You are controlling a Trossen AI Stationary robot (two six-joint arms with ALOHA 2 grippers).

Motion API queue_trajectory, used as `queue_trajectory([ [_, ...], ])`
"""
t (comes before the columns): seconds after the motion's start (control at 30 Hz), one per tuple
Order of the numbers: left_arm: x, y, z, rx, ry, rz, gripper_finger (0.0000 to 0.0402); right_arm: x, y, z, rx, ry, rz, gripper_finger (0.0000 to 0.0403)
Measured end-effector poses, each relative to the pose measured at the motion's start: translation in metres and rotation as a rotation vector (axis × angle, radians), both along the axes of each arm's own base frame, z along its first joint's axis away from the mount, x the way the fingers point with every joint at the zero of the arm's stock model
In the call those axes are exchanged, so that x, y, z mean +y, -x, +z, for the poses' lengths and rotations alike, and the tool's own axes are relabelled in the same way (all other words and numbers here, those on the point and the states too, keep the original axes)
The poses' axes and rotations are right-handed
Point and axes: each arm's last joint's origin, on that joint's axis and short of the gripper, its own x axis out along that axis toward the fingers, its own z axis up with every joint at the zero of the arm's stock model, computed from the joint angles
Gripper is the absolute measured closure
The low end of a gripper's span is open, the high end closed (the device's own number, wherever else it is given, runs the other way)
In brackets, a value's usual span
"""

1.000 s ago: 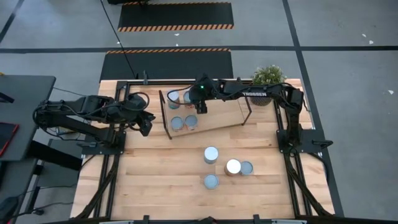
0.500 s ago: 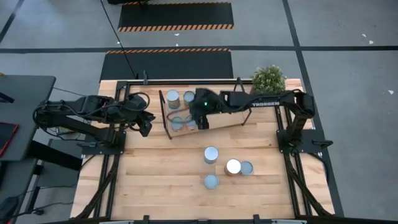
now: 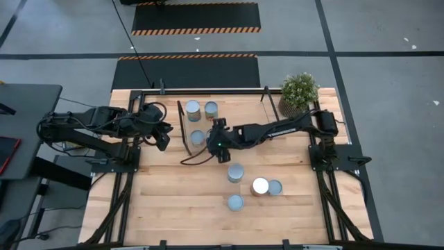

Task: Pick and place cans onto a shelf
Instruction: Adjust the canned goods on the shelf

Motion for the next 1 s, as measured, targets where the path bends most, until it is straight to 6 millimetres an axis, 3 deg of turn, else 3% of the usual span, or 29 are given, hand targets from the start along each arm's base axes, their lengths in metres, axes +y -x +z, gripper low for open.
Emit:
queue_trajectory([
  [0.2, 0.0, 0.0, 0.0, 0.0, 0.001, 0.0, 0.0324, -0.004, -0.002, -0.012, 0.032, 0.058, -0.05, 0.0078],
  [0.63, 0.0, 0.0, 0.0, 0.005, 0.004, 0.0, 0.0324, -0.03, 0.006, -0.012, 0.093, 0.09, -0.159, 0.0078],
  [0.83, 0.0, 0.0, 0.0, 0.005, 0.004, -0.001, 0.0324, -0.008, -0.003, 0.018, -0.037, 0.038, -0.069, 0.0078],
  [1.0, 0.0, 0.0, 0.0, 0.006, 0.004, -0.001, 0.0324, 0.01, -0.016, 0.019, -0.166, -0.062, 0.07, 0.0078],
])
